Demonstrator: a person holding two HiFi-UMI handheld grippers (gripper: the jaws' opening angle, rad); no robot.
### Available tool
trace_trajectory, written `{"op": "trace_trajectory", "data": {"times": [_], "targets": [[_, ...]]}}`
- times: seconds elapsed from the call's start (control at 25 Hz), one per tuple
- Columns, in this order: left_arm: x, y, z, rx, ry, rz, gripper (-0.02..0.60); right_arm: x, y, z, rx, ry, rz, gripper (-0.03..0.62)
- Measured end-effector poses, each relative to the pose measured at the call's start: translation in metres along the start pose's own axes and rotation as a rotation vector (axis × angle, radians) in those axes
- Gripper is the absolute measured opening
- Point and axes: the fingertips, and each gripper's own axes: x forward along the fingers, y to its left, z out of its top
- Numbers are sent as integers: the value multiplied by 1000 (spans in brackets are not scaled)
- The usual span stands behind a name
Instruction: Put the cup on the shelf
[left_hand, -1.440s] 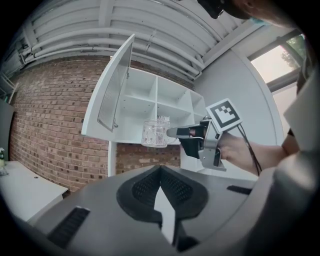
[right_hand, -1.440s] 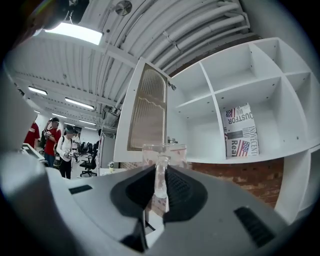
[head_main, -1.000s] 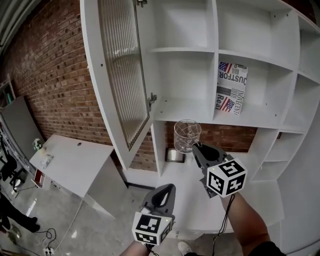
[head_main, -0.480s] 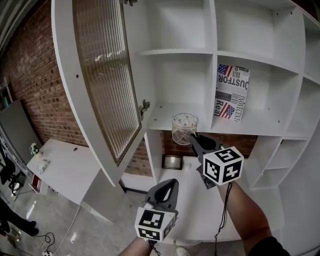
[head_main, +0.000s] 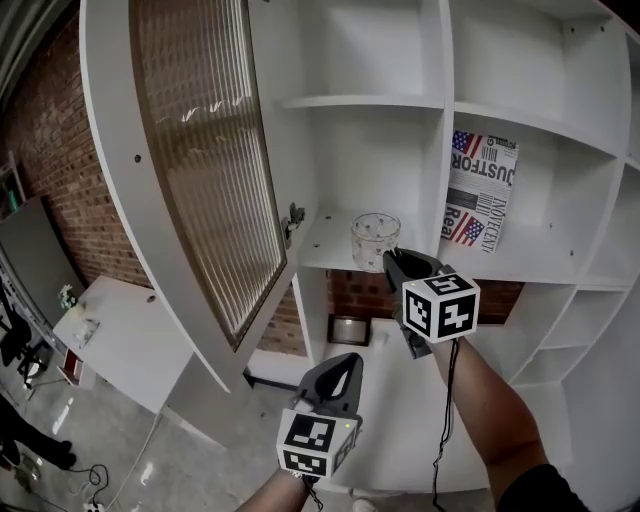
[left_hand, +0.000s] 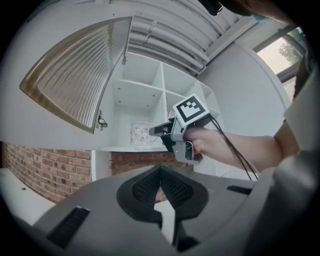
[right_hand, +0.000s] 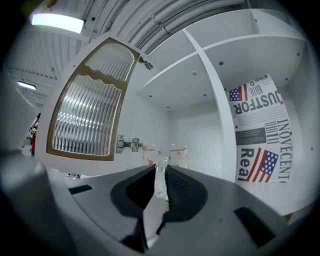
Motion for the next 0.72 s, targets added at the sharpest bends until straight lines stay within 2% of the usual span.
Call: {"op": "trace_trajectory", "data": {"times": [0.72], "targets": [[21, 26, -9, -8, 23, -8, 5, 57, -23, 2, 49, 88, -103, 35]]}}
